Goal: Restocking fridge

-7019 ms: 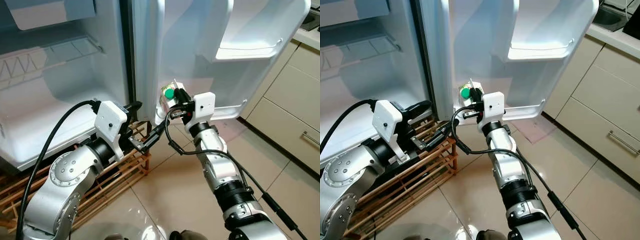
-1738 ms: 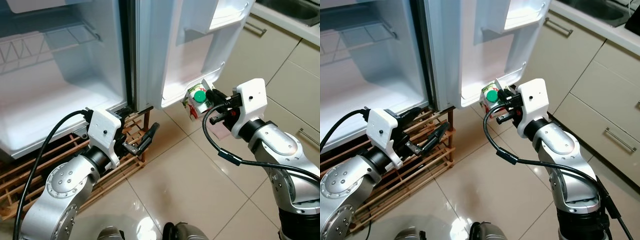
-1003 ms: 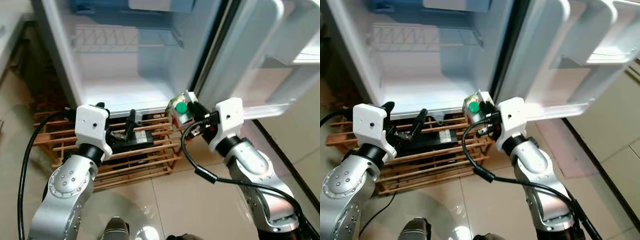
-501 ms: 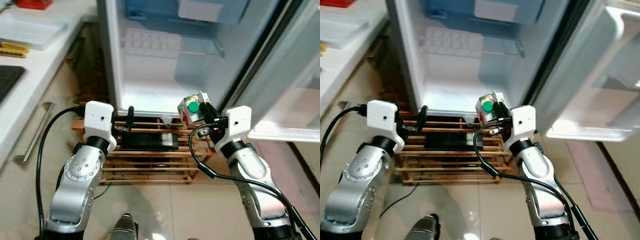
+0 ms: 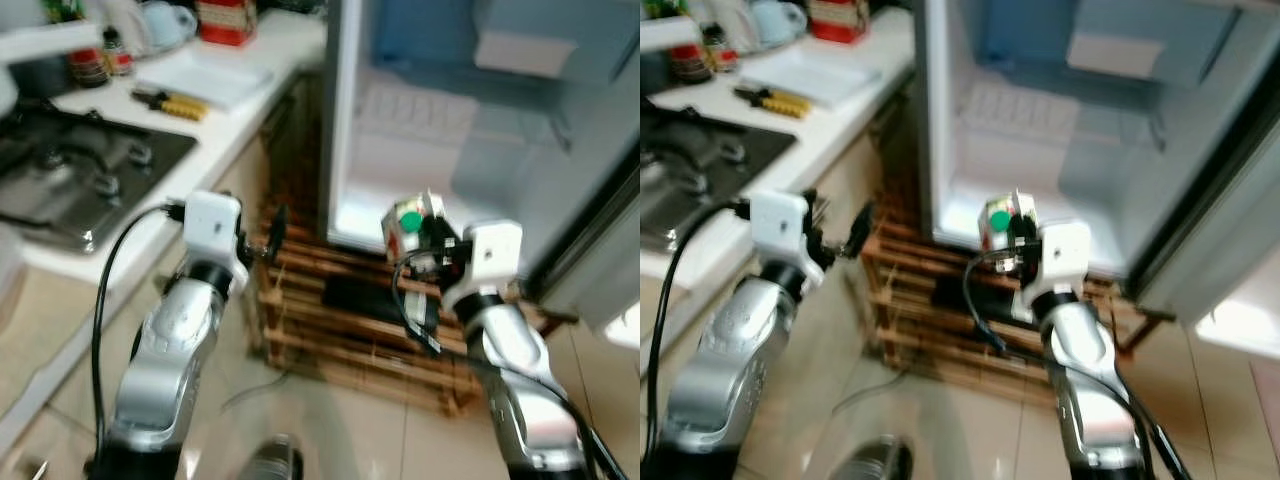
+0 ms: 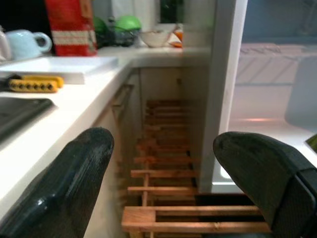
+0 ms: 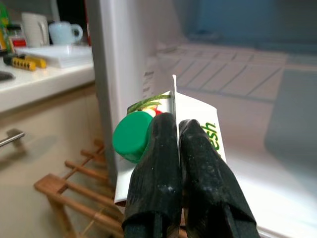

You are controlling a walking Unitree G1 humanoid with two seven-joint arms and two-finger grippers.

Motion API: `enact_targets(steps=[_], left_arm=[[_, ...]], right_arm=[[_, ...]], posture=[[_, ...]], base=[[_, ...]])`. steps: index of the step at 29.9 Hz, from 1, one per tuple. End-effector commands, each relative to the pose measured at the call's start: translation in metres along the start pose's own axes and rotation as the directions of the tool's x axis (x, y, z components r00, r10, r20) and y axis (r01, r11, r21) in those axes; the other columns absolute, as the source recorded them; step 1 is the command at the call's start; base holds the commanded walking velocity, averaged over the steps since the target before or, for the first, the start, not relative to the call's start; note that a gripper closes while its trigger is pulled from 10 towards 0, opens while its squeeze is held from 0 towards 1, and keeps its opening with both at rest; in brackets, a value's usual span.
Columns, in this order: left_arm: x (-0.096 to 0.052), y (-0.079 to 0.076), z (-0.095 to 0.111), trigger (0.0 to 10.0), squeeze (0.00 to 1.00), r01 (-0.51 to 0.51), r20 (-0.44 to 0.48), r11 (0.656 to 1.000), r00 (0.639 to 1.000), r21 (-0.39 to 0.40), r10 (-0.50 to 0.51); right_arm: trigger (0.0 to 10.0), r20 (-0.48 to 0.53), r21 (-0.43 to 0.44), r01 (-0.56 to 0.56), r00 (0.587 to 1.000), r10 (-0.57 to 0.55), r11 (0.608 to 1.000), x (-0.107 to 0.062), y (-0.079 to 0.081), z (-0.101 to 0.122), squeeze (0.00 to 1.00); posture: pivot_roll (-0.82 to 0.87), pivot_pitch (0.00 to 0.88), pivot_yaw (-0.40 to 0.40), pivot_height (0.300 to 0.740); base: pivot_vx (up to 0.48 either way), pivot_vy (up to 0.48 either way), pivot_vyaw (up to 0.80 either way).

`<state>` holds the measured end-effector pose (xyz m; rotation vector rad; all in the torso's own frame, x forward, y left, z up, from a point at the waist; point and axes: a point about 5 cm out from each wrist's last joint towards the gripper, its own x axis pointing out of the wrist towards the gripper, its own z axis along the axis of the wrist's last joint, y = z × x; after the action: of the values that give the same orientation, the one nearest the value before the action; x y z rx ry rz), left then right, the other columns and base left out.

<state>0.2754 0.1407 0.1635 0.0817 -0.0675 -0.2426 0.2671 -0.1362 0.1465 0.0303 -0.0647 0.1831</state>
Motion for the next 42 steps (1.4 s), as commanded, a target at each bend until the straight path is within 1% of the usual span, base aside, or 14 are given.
enact_targets(steps=[1,3,7,9,12,16,19,24,28,31,33,34,37,42], left_arm=[[0.002,-0.004,0.006,10.0,0.0,0.033,0.015,0.999,0.999,0.021,-0.033],[0.001,-0.004,0.007,10.0,0.0,0.043,0.014,0.998,0.999,0.042,-0.043],[0.0,-0.003,0.009,10.0,0.0,0.054,0.023,0.998,0.998,0.045,-0.055],[-0.002,-0.003,0.011,10.0,0.0,0.059,0.028,0.997,0.998,0.048,-0.06],[-0.004,-0.002,0.012,10.0,0.0,0.06,0.028,0.997,0.998,0.049,-0.061],[-0.01,-0.002,0.014,10.0,0.0,0.064,0.024,0.996,0.998,0.058,-0.066],[-0.021,0.0,0.018,10.0,0.0,0.056,0.022,0.997,0.998,0.061,-0.057],[-0.029,0.003,0.019,10.0,0.0,0.047,0.019,0.997,0.999,0.056,-0.049],[-0.034,-0.001,0.021,10.0,0.0,0.097,0.023,0.994,0.995,0.052,-0.098],[-0.039,-0.013,0.025,10.0,0.0,0.245,0.036,0.968,0.968,0.046,-0.247],[-0.041,-0.017,0.026,10.0,0.0,0.307,0.033,0.951,0.951,0.042,-0.308],[-0.041,-0.017,0.026,10.0,0.0,0.307,0.033,0.951,0.951,0.042,-0.308],[-0.038,-0.02,0.028,10.0,0.0,0.371,0.028,0.928,0.928,0.041,-0.373],[-0.033,-0.02,0.032,10.0,0.0,0.389,0.035,0.919,0.92,0.055,-0.391]], right_arm=[[10.0,0.019,-0.008,0.013,1.0,-0.013,1.0,0.001,-0.003,0.01,0.0],[10.0,0.037,-0.016,0.0,0.999,0.0,1.0,0.003,-0.001,0.016,0.0],[10.0,0.054,-0.011,-0.021,0.998,0.022,1.0,0.007,0.002,0.027,0.0],[10.0,0.028,0.021,-0.013,1.0,0.012,1.0,0.01,0.002,0.029,0.0],[10.0,0.045,0.012,-0.028,0.999,0.027,1.0,0.011,0.003,0.033,0.0],[10.0,0.068,-0.022,-0.111,0.991,0.113,0.994,0.013,0.01,0.043,0.0],[10.0,0.069,-0.022,-0.188,0.98,0.189,0.982,0.013,0.017,0.049,0.0],[10.0,0.064,-0.02,-0.228,0.971,0.229,0.974,0.012,0.02,0.049,0.0],[10.0,0.053,-0.02,-0.231,0.971,0.232,0.973,0.011,0.02,0.048,0.0],[10.0,0.057,-0.01,-0.197,0.979,0.197,0.98,0.011,0.017,0.048,0.0],[10.0,0.058,-0.008,-0.178,0.982,0.178,0.984,0.012,0.016,0.048,0.0],[10.0,0.058,-0.008,-0.178,0.982,0.178,0.984,0.012,0.016,0.048,0.0],[10.0,0.03,-0.016,-0.129,0.991,0.129,0.992,0.016,0.009,0.043,0.0],[10.0,0.004,-0.031,-0.064,0.998,0.064,0.998,0.023,0.001,0.037,0.0]], posture=[[0.03,0.039,-0.048,0.74],[0.04,0.04,-0.055,0.74],[0.04,0.042,-0.062,0.74],[0.05,0.04,-0.066,0.74],[0.05,0.04,-0.066,0.74],[0.06,0.034,-0.074,0.74],[0.07,0.029,-0.088,0.74],[0.08,0.03,-0.098,0.74],[0.09,0.028,-0.105,0.74],[0.09,0.023,-0.103,0.74],[0.08,0.02,-0.1,0.74],[0.08,0.02,-0.1,0.74],[0.08,0.018,-0.093,0.74],[0.07,0.027,-0.091,0.74]], base=[[0.319,0.0,0.0],[0.319,0.0,0.0],[0.322,0.0,0.0],[0.324,0.0,-0.62],[0.322,0.0,-0.8],[0.316,0.0,0.0],[0.192,0.0,0.0],[0.0,0.0,0.0],[0.0,0.0,0.0],[0.0,0.0,0.0],[0.0,0.0,0.0],[0.0,0.0,0.0],[0.0,0.0,0.0],[0.0,0.0,0.0]])
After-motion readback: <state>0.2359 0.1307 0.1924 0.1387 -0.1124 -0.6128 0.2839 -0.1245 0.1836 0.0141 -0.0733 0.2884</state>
